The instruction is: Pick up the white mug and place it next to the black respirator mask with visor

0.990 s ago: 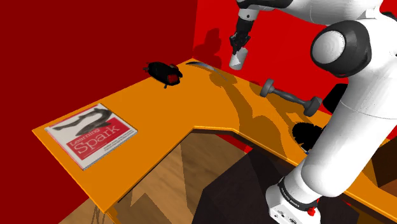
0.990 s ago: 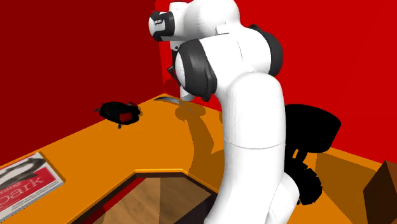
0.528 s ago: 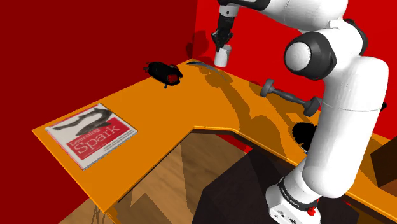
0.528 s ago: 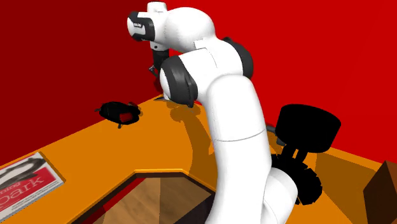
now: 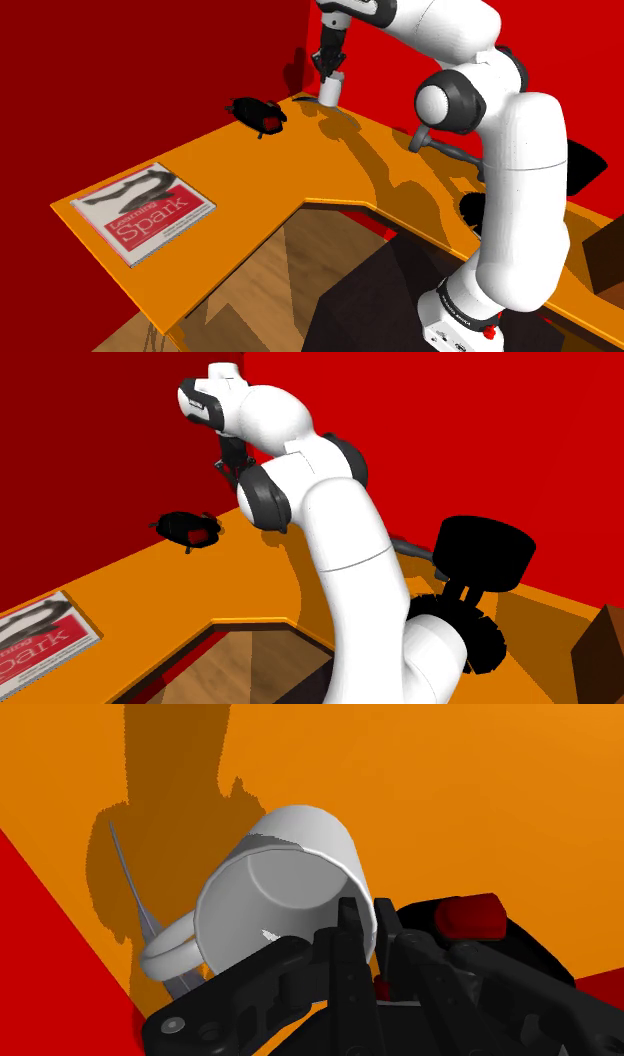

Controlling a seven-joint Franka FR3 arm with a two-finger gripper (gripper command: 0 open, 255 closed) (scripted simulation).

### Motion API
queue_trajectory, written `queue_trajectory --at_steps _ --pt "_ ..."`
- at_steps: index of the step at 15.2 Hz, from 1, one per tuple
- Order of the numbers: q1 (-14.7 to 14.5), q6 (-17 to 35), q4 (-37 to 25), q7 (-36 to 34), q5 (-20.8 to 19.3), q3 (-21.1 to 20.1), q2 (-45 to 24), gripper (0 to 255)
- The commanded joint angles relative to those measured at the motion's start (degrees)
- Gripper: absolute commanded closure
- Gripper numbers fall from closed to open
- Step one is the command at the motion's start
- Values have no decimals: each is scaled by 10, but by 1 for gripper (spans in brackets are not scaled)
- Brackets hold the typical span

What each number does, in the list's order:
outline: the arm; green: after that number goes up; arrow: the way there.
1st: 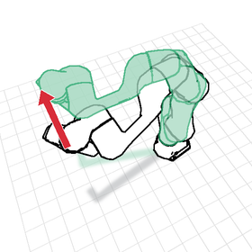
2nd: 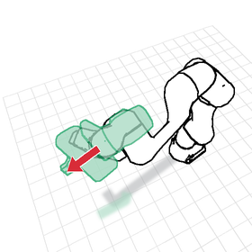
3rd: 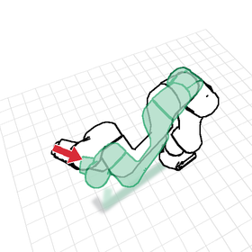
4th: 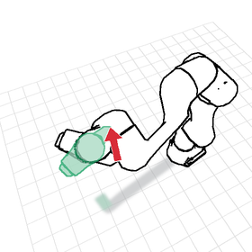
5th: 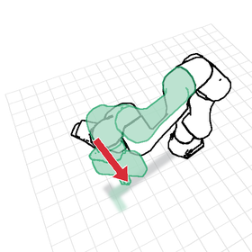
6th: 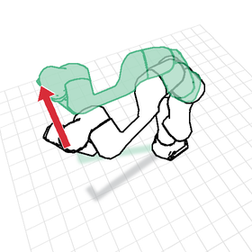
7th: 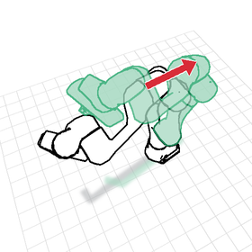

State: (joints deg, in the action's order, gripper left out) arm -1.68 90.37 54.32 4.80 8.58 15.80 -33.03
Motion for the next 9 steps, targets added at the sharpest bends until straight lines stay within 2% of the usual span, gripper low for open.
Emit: queue_trajectory --at_steps 1,9 --pt "-4 21 27 0 -1 0 7 255" --pt "-16 96 124 3 -5 1 28 255"
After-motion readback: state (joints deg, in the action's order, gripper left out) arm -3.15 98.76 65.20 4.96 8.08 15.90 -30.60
